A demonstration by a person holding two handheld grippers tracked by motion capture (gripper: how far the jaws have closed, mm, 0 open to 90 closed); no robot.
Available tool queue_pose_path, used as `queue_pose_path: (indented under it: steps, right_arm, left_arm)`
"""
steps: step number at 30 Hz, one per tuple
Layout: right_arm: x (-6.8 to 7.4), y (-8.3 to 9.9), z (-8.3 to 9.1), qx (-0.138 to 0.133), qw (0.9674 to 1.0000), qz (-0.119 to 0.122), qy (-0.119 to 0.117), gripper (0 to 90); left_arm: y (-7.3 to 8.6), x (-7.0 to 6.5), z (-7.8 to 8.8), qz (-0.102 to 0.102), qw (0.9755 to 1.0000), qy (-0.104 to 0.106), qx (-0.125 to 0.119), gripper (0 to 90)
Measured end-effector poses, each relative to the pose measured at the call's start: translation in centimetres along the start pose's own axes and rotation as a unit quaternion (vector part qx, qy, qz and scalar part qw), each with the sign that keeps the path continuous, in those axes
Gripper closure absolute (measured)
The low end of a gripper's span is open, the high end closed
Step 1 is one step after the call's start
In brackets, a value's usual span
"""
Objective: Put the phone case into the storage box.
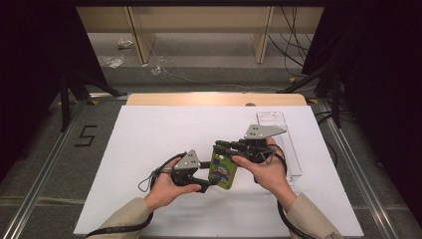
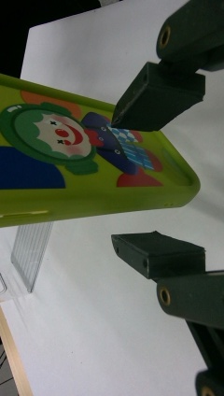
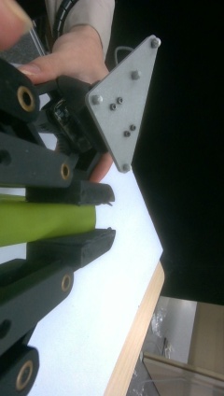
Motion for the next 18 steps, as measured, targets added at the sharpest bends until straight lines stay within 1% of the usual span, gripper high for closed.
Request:
queue_pose_path:
  steps: [4,7,9,12,16,18]
  right_arm:
    - [0.22,0.03,-0.09,0.002,1.0000,0.000,-0.006,77.6]
    - [0.36,0.04,-0.17,0.002,0.9999,0.001,-0.010,77.6]
    - [0.41,0.04,-0.20,0.001,0.9999,0.002,-0.012,77.6]
    - [0.52,0.07,-0.23,0.003,0.9999,0.000,-0.017,77.6]
    - [0.67,0.08,-0.25,0.003,0.9998,-0.001,-0.021,77.6]
    - [0.74,0.12,-0.29,0.004,0.9997,-0.001,-0.024,77.6]
  left_arm:
    - [0.07,-0.01,-0.03,0.002,0.9999,0.013,0.001,44.2]
    - [-0.01,-0.09,-0.03,0.004,0.9998,0.021,-0.002,47.4]
    - [-0.10,-0.19,-0.01,0.009,0.9996,0.028,-0.004,51.5]
    - [-0.15,-0.22,0.09,0.006,0.9996,0.029,0.001,56.6]
    - [-0.24,-0.17,0.30,0.016,0.9995,0.025,0.005,63.3]
    - [-0.25,-0.21,0.38,0.016,0.9995,0.025,0.010,66.4]
Point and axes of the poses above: each handheld gripper's, and its own axes: z roughly backward along the jaws, y roughly out of its underside, x roughly to its left, the point moved 4 cm from there along -z, roughly forward along the jaws, and after that the axes turned 15 degrees about -x, right-handed, at the moved point
